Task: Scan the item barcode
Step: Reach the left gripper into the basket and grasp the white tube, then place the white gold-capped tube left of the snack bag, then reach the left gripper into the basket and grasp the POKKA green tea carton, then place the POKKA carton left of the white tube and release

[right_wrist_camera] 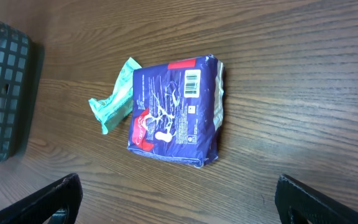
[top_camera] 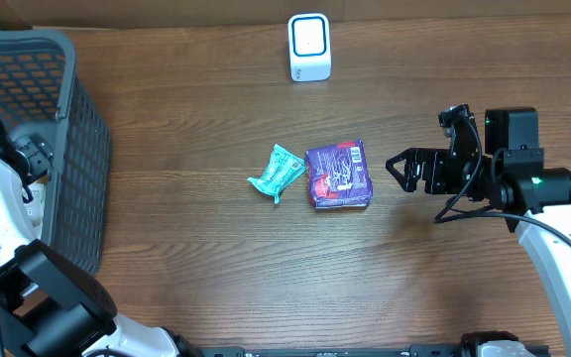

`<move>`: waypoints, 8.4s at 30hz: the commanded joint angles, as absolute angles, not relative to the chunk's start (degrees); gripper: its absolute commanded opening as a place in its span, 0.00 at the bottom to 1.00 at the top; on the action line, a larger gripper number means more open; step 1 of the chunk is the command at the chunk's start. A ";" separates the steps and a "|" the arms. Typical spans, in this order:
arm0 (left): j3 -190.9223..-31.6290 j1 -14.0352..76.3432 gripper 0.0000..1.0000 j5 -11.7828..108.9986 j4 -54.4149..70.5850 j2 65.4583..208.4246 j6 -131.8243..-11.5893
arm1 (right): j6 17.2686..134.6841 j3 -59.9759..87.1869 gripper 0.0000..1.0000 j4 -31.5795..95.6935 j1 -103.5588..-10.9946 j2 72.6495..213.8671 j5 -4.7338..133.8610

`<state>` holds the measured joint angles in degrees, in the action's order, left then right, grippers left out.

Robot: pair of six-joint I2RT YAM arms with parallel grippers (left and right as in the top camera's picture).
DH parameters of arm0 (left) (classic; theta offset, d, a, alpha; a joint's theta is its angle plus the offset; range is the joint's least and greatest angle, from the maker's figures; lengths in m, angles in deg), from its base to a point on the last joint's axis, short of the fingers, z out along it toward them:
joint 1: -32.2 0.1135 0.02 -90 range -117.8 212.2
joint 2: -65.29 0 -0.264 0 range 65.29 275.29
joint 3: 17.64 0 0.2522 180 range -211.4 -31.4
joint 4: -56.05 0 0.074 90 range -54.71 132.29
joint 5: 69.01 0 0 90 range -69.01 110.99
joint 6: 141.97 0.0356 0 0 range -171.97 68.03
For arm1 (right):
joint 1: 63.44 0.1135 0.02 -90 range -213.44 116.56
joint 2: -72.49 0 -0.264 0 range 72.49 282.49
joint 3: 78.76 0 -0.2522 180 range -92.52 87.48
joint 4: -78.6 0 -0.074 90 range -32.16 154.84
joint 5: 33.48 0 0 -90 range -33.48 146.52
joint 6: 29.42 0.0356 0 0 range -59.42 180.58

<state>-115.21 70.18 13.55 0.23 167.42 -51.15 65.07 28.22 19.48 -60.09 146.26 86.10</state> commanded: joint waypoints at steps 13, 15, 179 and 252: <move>-103.04 70.18 0.81 7.89 11.51 169.96 -33.91 | 65.00 27.30 1.00 19.89 -60.46 146.55 85.91; -102.45 70.22 0.79 7.84 11.79 170.90 -33.93 | 65.03 27.30 1.00 19.89 -60.46 146.55 85.91; -100.13 80.87 0.04 1.57 15.09 176.08 -32.53 | 65.05 27.41 1.00 20.22 -60.46 146.55 83.52; -112.94 22.77 0.04 11.67 -11.75 180.97 -86.65 | 65.18 27.41 1.00 19.70 -60.46 146.55 83.50</move>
<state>-115.38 24.30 6.05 -14.11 179.55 -88.24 65.09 28.22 19.37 -60.09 146.29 83.92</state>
